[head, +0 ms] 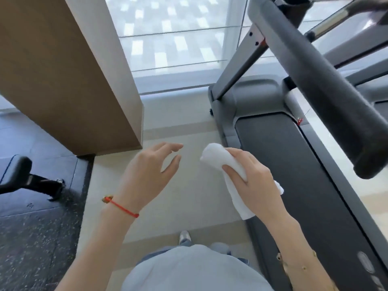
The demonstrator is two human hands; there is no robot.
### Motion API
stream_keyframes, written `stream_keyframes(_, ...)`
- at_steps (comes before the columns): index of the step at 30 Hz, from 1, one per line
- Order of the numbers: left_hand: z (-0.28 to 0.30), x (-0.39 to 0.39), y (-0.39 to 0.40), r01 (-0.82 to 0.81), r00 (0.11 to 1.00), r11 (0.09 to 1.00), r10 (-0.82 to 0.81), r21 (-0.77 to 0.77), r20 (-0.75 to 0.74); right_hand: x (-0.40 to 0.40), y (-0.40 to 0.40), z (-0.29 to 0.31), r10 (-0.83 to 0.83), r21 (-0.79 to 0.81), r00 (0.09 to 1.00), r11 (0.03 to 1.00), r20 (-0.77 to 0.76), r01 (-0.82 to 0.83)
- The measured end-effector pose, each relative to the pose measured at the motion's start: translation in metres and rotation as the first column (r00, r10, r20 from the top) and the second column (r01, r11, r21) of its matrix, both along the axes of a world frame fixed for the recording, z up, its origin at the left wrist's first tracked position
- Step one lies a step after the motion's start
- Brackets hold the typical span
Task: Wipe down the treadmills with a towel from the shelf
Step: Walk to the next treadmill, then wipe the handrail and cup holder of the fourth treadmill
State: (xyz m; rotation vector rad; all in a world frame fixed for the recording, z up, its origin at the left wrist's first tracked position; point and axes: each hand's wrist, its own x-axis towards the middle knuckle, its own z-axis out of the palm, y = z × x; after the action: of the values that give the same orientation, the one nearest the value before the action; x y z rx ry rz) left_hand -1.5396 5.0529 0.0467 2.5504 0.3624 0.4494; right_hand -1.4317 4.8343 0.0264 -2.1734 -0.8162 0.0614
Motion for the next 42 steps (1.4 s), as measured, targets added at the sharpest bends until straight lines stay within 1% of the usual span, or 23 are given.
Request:
stream_keyframes(4,0.017,0.075,0.034,0.160,0.987,0.986,-0.160,0.044,-0.006,0.039,0.024,0.018,-0.102,0.041,0.994,0.994,0.037,0.101)
stream_keyframes(10,0.033,0.181,0.053,0.364,0.931,0.931,-0.365,0.030,0.028,0.094,0.034,0.040,-0.271,0.059,0.958,0.962,0.090,0.266)
stream_keyframes(13,0.039,0.234,0.052,0.441,0.893,0.896,-0.444,0.053,0.076,0.122,0.033,0.052,-0.339,0.063,0.933,0.941,0.122,0.334)
stream_keyframes(15,0.043,0.271,0.049,0.506,0.851,0.861,-0.509,0.059,0.127,0.142,0.031,0.063,-0.381,0.082,0.912,0.924,0.153,0.373)
stream_keyframes(19,0.056,0.347,0.041,0.600,0.773,0.795,-0.605,0.088,0.190,0.189,0.026,0.094,-0.433,0.088,0.852,0.900,0.295,0.427)
stream_keyframes(23,0.069,0.414,0.031,0.615,0.737,0.774,-0.633,0.152,0.239,0.243,0.016,0.117,-0.488,0.070,0.744,0.853,0.456,0.517)
stream_keyframes(25,0.072,0.444,0.026,0.631,0.717,0.756,-0.654,0.172,0.241,0.271,0.010,0.120,-0.515,0.048,0.699,0.820,0.495,0.570)
stream_keyframes(30,0.070,0.502,0.017,0.693,0.658,0.698,-0.715,0.183,0.236,0.320,-0.001,0.111,-0.621,0.005,0.639,0.719,0.454,0.695)
stream_keyframes(34,0.063,0.545,0.014,0.752,0.597,0.631,-0.775,0.190,0.208,0.334,0.007,0.087,-0.682,-0.119,0.653,0.656,0.330,0.745)
stream_keyframes(37,0.057,0.575,0.018,0.782,0.560,0.589,-0.808,0.204,0.183,0.336,0.009,0.072,-0.702,-0.206,0.631,0.599,0.330,0.774)
stream_keyframes(42,0.048,0.620,0.035,0.822,0.492,0.509,-0.861,0.256,0.131,0.356,0.026,0.067,-0.779,-0.217,0.563,0.520,0.276,0.826)
